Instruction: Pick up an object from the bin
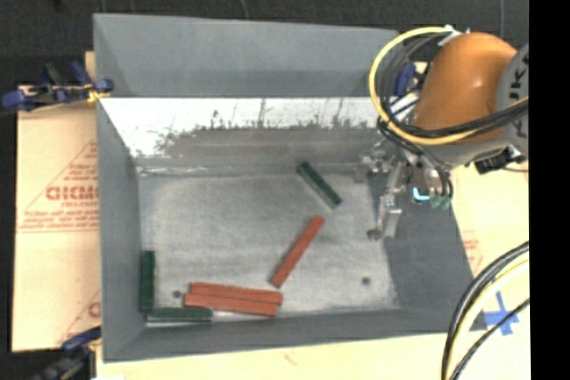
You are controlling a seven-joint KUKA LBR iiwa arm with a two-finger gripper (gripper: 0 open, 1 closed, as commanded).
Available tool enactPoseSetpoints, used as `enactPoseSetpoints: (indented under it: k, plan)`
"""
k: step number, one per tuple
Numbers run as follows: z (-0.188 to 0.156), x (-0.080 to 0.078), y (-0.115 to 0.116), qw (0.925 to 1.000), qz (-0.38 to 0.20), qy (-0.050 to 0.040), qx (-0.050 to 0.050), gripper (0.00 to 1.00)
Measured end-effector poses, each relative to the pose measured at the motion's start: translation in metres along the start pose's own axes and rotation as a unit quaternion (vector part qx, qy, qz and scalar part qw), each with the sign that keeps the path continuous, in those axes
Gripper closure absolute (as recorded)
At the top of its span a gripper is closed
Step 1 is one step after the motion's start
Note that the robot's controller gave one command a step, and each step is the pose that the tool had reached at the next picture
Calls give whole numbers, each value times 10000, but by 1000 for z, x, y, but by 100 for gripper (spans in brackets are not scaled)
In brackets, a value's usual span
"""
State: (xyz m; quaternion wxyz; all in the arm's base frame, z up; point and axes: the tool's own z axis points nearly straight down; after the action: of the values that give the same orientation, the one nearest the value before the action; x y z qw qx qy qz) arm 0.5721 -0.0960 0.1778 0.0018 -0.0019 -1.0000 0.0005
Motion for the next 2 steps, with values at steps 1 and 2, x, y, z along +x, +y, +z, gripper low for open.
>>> enactPoseSetpoints:
  k: [1,2]
  plan:
    - [-5,-2,0,10000,-10,-39,6,0]
    - [45,44,14,10000,48,-65,9,0]
